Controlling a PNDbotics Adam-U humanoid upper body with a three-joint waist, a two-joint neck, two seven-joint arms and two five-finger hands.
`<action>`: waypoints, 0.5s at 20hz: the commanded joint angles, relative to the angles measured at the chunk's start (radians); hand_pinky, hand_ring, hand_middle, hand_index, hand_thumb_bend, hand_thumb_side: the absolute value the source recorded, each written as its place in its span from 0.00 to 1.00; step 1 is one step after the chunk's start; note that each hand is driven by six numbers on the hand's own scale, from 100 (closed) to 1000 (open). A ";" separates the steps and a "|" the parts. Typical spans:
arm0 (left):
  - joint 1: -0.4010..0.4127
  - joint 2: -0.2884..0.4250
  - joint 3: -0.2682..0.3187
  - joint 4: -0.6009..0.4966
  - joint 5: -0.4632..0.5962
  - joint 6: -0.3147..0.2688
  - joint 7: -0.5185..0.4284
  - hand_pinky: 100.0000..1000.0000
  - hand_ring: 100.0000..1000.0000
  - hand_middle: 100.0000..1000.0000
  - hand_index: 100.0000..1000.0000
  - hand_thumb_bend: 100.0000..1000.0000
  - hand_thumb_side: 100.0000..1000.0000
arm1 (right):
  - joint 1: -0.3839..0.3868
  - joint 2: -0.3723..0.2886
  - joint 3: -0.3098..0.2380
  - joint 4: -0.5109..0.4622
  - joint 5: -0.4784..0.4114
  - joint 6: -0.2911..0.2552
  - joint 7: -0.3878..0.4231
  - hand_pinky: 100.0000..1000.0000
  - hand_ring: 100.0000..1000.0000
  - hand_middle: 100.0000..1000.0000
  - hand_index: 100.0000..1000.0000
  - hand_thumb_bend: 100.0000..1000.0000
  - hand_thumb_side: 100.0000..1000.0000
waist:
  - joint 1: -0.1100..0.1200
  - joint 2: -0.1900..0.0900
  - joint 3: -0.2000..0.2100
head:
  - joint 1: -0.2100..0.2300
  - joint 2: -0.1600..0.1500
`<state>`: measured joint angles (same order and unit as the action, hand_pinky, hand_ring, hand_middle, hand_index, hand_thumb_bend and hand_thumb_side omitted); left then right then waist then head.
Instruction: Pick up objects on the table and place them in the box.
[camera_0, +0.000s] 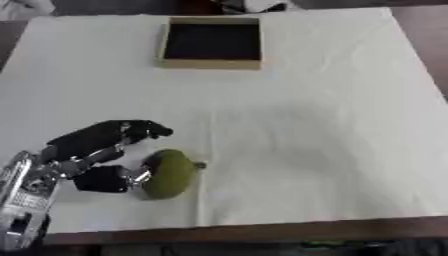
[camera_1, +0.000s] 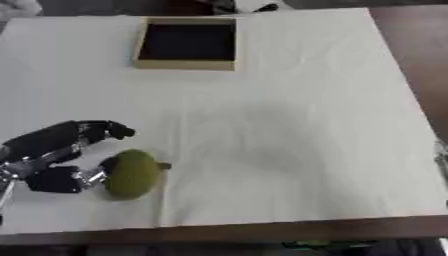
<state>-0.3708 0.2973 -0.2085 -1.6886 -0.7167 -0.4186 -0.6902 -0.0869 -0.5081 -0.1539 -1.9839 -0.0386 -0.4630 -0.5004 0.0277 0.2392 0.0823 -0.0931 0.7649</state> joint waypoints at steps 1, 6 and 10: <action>-0.016 0.011 -0.007 0.017 -0.010 -0.249 -0.217 0.91 0.82 0.84 0.98 0.04 1.00 | -0.005 -0.014 -0.005 -0.016 -0.003 0.000 0.001 0.73 0.64 0.54 0.71 0.00 0.39 | -0.004 -0.015 0.000 | 0.003 0.005; -0.027 0.004 -0.009 0.066 -0.045 -0.300 -0.217 0.91 0.83 0.84 0.98 0.08 1.00 | -0.005 -0.011 -0.003 -0.016 -0.005 0.002 0.003 0.73 0.64 0.54 0.71 0.00 0.39 | -0.005 -0.013 -0.001 | 0.003 0.005; -0.030 -0.006 -0.005 0.092 -0.072 -0.325 -0.217 0.91 0.83 0.84 0.98 0.09 1.00 | -0.005 -0.009 -0.003 -0.016 -0.006 0.002 0.005 0.73 0.64 0.54 0.71 0.00 0.39 | -0.005 -0.010 -0.003 | 0.003 0.005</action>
<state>-0.3876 0.2870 -0.2183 -1.5928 -0.7807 -0.4670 -0.6418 -0.0870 -0.5017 -0.1533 -1.9839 -0.0411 -0.4609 -0.4980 0.0257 0.2415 0.0802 -0.0909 0.7649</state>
